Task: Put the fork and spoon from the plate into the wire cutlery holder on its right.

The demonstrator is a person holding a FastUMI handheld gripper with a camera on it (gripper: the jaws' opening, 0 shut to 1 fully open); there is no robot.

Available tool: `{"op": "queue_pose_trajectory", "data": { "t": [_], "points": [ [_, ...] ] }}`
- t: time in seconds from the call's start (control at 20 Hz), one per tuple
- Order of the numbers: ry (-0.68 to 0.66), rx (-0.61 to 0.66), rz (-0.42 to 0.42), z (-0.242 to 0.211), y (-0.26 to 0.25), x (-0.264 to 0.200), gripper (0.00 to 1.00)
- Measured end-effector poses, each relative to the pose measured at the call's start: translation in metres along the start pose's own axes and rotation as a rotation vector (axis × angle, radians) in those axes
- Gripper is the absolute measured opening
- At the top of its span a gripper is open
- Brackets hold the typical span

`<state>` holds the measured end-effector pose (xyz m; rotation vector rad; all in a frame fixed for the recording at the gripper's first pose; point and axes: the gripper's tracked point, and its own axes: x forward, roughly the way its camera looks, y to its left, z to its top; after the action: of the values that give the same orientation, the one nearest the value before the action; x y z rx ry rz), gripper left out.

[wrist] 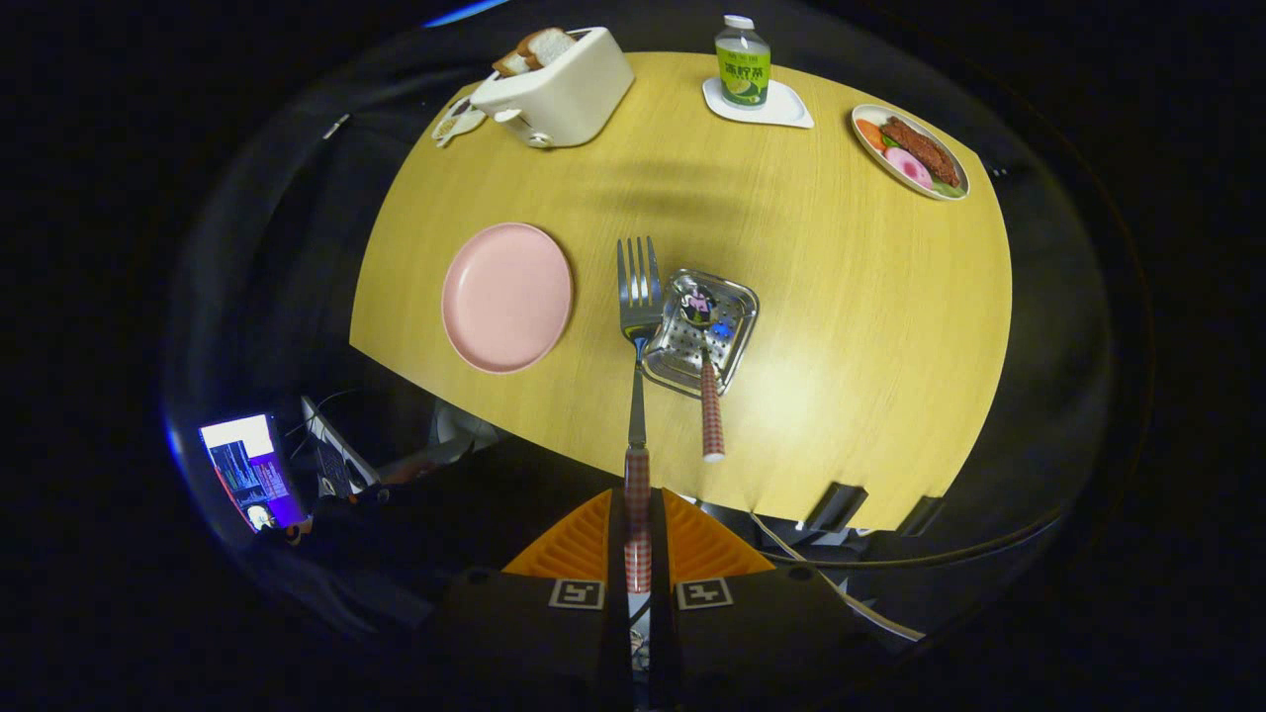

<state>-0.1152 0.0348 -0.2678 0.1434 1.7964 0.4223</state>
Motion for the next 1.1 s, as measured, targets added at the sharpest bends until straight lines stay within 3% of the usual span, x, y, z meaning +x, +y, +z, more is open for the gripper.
{"op": "queue_pose_trajectory", "data": {
  "t": [0.35,1.1],
  "points": [
    [0.356,-0.081,-0.109,-0.023,-0.042,0.001,0.12],
    [0.675,-0.152,-0.205,0.023,-0.044,0.034,0.11]
  ]
}}
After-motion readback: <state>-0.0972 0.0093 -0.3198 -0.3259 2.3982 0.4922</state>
